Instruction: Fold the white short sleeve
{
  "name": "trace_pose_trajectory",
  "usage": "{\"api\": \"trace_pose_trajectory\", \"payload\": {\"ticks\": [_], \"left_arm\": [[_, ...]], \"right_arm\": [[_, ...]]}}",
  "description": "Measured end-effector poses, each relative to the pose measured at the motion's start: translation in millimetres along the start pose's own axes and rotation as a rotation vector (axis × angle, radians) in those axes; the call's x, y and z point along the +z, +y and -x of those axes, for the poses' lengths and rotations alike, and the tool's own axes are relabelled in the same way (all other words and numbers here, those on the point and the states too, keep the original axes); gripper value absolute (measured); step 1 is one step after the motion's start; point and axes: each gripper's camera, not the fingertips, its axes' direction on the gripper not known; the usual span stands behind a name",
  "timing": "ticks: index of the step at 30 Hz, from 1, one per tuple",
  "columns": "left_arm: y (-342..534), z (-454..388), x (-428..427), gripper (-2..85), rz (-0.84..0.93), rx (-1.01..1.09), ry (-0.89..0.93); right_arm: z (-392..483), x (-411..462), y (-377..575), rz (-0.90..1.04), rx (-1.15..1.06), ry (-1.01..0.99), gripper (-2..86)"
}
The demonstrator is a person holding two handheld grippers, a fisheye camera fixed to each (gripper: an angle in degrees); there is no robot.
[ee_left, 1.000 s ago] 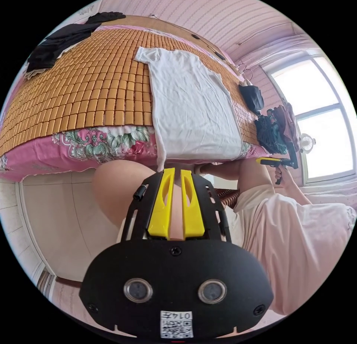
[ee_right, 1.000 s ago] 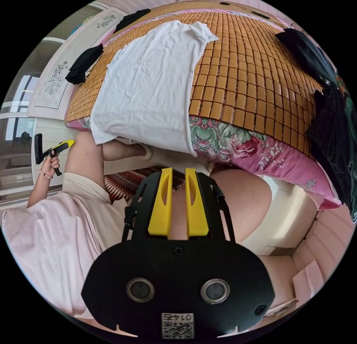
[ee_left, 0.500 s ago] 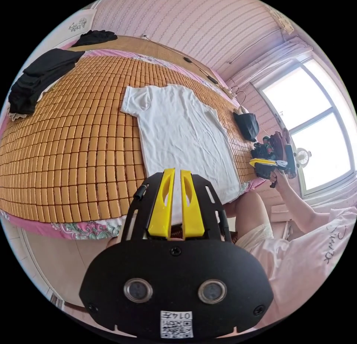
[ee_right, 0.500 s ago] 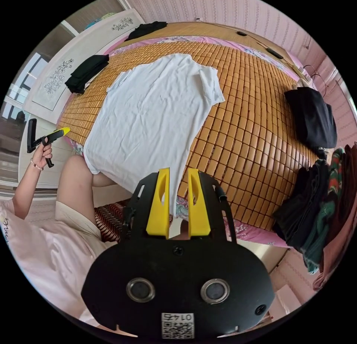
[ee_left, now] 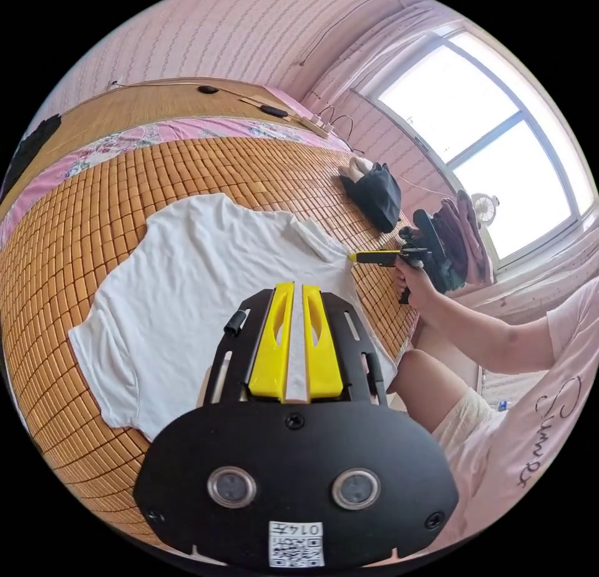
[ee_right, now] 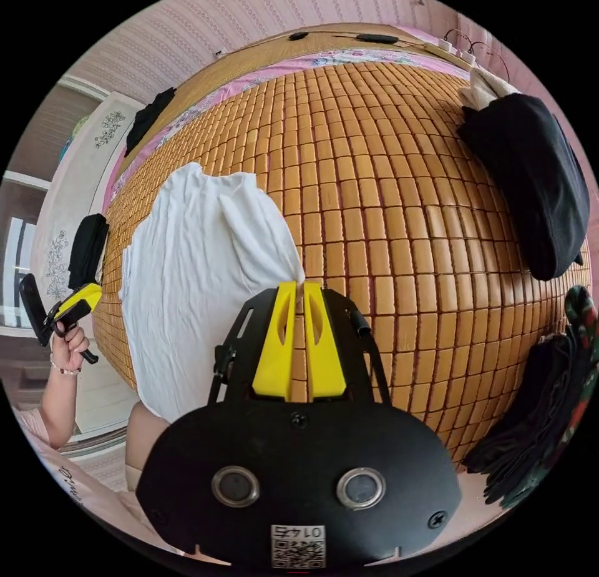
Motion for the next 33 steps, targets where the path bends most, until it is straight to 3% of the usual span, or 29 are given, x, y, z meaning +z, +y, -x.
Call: {"api": "trace_pose_trajectory", "payload": {"ticks": [4, 11, 15, 18, 23, 28, 33], "left_arm": [[-61, -29, 48, 2.4, 0.078, 0.101, -0.017], [-157, -82, 174, 3.3, 0.193, 0.233, -0.029], [-189, -102, 241, 5.3, 0.277, 0.255, -0.023], [-195, -102, 289, 3.2, 0.424, 0.265, -0.117], [-194, -95, 279, -0.4, 0.299, 0.303, -0.079], [-185, -69, 276, 3.2, 0.296, 0.217, 0.017], [-155, -43, 190, 5.0, 0.088, 0.156, 0.058]], "right_arm": [[-12, -25, 48, -0.041, 0.136, -0.003, 3.0], [-20, -43, 71, -0.042, 0.163, -0.081, 9.5], [-23, -53, 65, -0.024, 0.126, -0.047, 7.6], [-23, -59, 61, -0.025, 0.105, -0.089, 2.7], [-25, -79, 57, -0.035, 0.129, -0.117, 0.2], [-25, -107, 45, -0.014, 0.142, -0.132, -0.2], [-8, -147, 22, 0.031, 0.070, -0.065, -0.2]]}}
